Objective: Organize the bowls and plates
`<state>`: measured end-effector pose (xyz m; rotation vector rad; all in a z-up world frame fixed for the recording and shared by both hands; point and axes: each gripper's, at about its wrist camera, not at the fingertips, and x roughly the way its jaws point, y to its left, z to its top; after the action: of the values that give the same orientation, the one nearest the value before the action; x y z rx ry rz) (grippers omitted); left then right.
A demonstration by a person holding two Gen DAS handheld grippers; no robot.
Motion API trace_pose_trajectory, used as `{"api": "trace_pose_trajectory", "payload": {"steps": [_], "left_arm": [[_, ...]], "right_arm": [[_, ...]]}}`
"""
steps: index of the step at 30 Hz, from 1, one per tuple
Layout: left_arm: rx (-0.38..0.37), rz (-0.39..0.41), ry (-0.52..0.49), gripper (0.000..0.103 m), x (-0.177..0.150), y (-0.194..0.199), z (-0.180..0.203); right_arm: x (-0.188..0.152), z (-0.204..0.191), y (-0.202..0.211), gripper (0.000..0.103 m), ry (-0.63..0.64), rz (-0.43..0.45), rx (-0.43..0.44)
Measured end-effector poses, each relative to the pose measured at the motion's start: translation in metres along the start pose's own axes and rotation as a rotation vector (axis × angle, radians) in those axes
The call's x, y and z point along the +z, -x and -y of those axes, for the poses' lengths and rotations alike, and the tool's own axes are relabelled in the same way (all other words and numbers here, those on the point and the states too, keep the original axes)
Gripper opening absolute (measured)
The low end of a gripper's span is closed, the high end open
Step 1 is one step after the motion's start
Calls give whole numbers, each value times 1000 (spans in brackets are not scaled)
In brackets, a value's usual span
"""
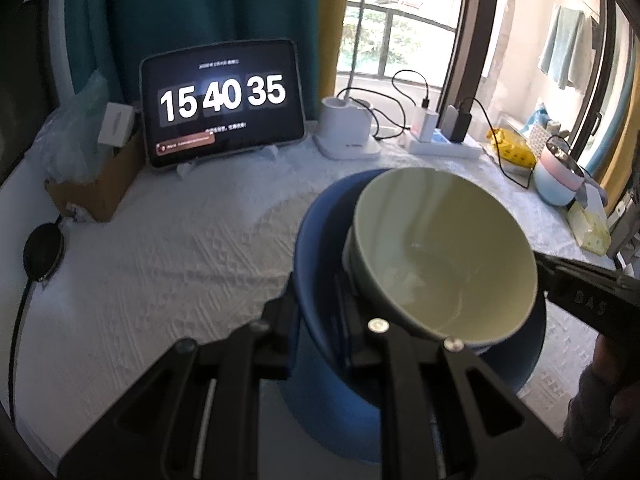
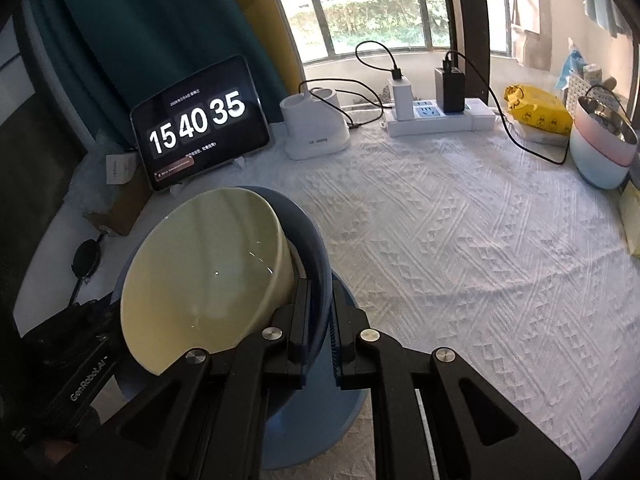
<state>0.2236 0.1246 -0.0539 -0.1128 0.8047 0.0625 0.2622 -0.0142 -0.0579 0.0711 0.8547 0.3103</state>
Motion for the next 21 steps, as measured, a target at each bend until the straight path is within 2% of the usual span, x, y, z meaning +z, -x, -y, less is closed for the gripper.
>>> {"api": "trace_pose_trajectory", "payload": {"steps": [10,14,17,18,21], "left_arm": [[23,27,-36,19,-1,1,10],[35,36,-16,25,-4,6,9],[37,57,-5,29,-6,14,7],[34,59,-4,32,-8,17,6],[28,63,0,40,-13,24,6]], "right_arm": [[-5,8,2,12,-8,-4,-43],[-7,7,8,14,13,8,-67],[-9,4,13,22,36,25,-99],[-10,4,16,29,41,36,-108],[-10,3,26,37,50,70,-126]]}}
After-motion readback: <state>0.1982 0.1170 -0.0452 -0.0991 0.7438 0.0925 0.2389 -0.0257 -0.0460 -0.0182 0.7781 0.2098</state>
